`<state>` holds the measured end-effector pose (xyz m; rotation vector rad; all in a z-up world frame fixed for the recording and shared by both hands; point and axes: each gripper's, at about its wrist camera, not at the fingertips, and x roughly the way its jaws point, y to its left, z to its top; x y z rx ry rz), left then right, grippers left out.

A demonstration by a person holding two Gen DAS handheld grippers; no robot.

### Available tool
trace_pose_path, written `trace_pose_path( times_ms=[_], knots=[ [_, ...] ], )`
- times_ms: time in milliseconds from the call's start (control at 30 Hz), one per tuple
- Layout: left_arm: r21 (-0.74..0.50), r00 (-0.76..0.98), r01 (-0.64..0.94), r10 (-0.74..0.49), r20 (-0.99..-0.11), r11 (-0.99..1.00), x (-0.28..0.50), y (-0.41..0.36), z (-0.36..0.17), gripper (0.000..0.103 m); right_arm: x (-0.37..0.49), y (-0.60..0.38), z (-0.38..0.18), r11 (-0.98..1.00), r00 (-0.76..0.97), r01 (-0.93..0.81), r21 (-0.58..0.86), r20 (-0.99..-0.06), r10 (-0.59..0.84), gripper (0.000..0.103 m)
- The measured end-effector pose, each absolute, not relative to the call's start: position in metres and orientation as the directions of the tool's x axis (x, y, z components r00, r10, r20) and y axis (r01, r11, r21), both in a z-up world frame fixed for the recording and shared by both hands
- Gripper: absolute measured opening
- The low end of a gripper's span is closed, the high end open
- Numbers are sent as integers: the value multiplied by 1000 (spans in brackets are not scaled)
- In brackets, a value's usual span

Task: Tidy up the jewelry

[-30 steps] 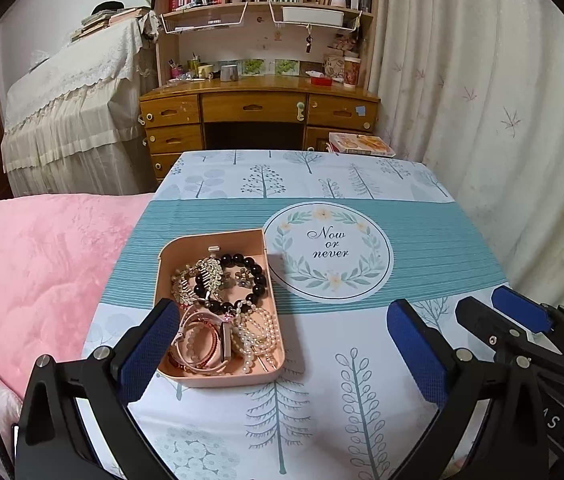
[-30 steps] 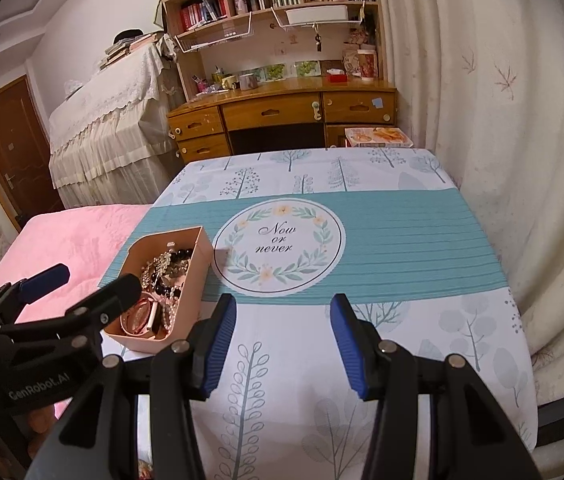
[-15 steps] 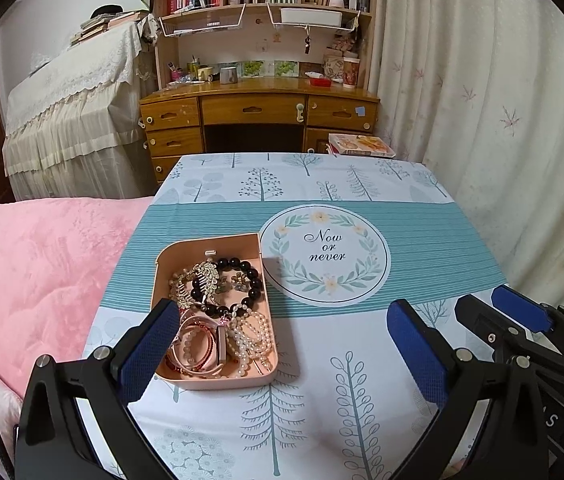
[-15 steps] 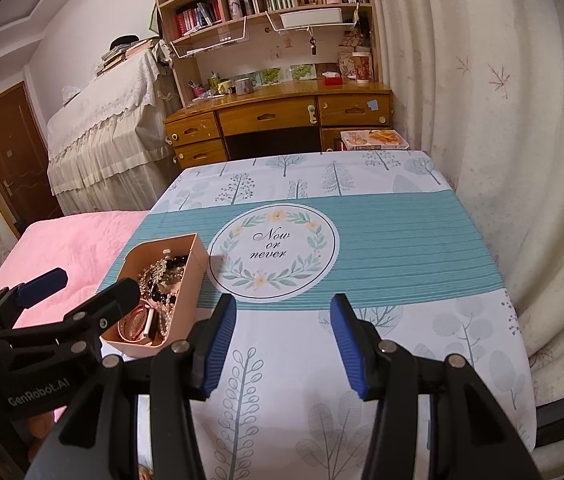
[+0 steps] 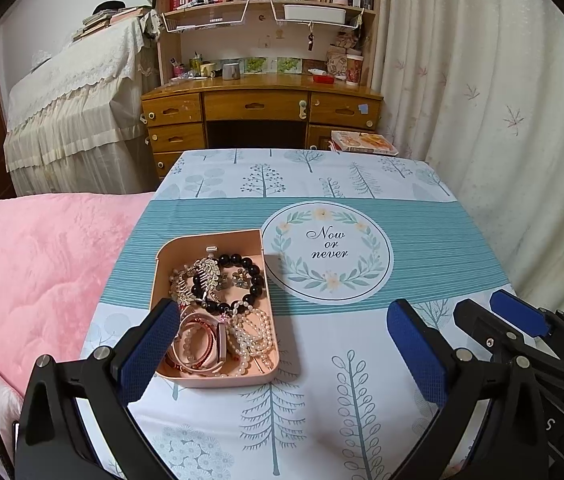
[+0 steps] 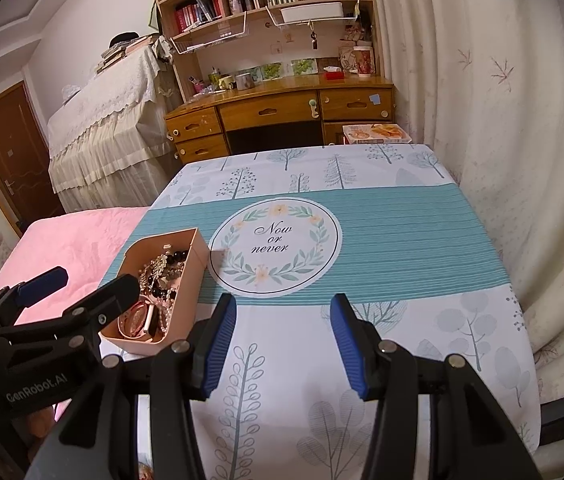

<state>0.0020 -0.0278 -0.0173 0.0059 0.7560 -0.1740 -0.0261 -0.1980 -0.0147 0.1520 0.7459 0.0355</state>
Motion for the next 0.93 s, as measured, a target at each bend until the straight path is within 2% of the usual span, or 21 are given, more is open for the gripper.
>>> trace_pose_path(
  times_ms=[933],
  knots=[
    [-68, 688, 153, -156, -709, 986, 3, -28, -33, 102, -26, -195, -25, 986, 723, 20, 164, -684, 99, 50]
  ],
)
